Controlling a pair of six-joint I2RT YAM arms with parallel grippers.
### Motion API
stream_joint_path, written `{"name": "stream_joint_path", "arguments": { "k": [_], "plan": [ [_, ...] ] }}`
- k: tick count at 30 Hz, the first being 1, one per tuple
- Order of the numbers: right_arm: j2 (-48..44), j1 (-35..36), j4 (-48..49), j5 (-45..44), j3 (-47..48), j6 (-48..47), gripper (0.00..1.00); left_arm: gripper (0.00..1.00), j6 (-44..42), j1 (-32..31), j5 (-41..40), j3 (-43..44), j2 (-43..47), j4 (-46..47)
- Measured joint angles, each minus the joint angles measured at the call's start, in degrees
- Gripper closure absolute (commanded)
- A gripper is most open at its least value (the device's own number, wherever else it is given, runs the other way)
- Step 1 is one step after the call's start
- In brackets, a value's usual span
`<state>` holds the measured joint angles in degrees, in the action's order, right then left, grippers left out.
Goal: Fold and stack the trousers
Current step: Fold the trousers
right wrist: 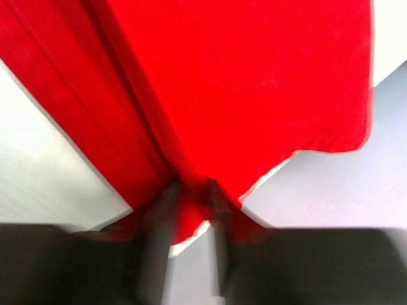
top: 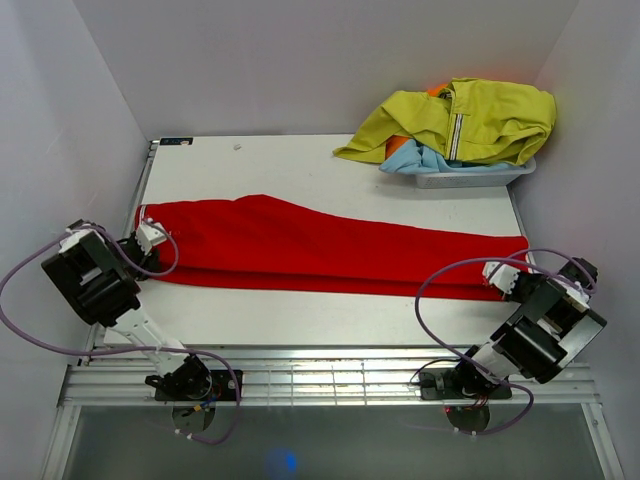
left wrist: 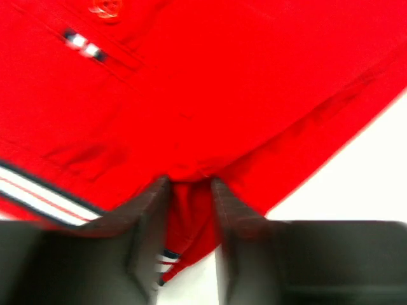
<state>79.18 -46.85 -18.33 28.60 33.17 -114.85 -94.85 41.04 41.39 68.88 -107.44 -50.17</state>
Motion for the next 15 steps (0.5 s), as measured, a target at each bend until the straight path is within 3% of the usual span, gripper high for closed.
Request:
{"name": "stream_joint_path", "arguments": {
  "k": [2, 3, 5, 7, 9, 12, 15],
  "plan": [
    [-0.2, 0.0, -2.1, -1.2, 1.6, 0.4, 0.47, 0.15, -2.8, 0.1, -0.8, 0.2, 0.5, -3.3],
    [-0.2, 0.0, -3.5, -2.0, 2.8, 0.4, 0.36, 0.02, -4.2, 0.2, -1.2, 0.2, 1.1, -5.0],
    [-0.5, -0.4, -6.9, -2.8, 5.8, 0.5, 0.32, 0.02, -6.6, 0.9, -2.0, 0.3, 2.8, -8.2],
    [-1.1, -0.5, -10.4, -2.8, 9.0, 0.5, 0.12, 0.02, -8.7, 1.8, -2.5, 1.0, 5.0, -11.1],
    [-2.1, -0.7, -14.3, -2.5, 13.0, 0.6, 0.06, 0.02, -9.5, 2.5, -2.4, 2.8, 7.0, -13.7],
    [-3.0, -0.7, -20.9, -0.5, 20.0, 0.4, 0.02, 0.09, -6.0, 3.5, -0.6, 8.7, 8.3, -17.5],
    [-3.2, 0.0, -28.0, 1.4, 28.5, 0.4, 0.02, 0.14, 3.2, 3.9, 1.6, 16.0, 8.0, -18.2]
  ]
}}
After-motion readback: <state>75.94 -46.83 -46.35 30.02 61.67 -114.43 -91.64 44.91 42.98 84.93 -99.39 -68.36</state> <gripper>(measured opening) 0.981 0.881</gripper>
